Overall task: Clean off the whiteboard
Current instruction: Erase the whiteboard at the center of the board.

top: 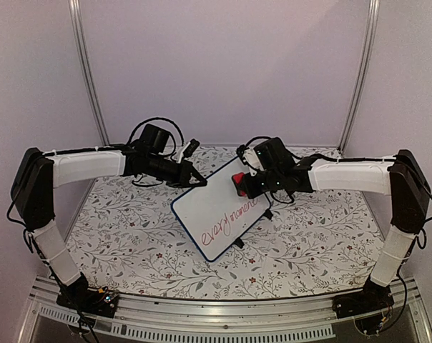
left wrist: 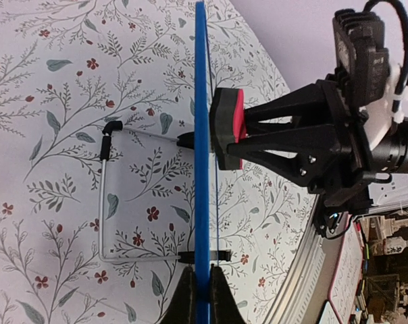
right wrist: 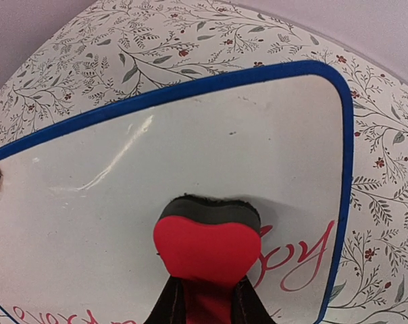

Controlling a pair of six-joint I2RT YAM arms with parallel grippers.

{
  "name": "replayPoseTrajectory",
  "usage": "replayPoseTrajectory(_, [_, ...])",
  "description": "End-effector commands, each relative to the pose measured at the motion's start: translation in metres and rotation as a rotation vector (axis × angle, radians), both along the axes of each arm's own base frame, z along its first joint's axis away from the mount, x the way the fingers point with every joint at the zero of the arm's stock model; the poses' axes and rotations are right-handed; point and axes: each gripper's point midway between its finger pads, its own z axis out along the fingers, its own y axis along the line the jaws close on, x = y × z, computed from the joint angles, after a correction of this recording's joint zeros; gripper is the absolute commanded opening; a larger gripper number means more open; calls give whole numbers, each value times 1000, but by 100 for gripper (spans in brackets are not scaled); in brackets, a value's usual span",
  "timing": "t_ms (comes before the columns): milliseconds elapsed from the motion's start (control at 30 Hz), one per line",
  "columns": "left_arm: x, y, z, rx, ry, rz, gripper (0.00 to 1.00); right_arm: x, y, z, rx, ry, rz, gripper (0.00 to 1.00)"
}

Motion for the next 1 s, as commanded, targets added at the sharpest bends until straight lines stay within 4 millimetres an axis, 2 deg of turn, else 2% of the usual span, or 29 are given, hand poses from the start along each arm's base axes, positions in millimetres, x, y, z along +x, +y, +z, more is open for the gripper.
replayPoseTrajectory(0, [-23, -15, 11, -42, -3, -111, 0, -11, -15, -27, -45, 47, 6, 3])
replayPoseTrajectory(133, [-22, -15, 11, -41, -4, -111, 0, -27, -27, -49, -78, 93, 14, 3])
replayPoseTrajectory(333, [-23, -15, 9, -40, 1, -111, 0, -38, -45, -62, -95, 116, -15, 3])
replayPoseTrajectory(533, [-23, -16, 10, -41, 0, -112, 0, -33, -44, -55, -77, 99, -28, 3])
replayPoseTrajectory(967, [-23, -15, 12, -43, -5, -111, 0, 15, -37, -17, -28, 2, -77, 3])
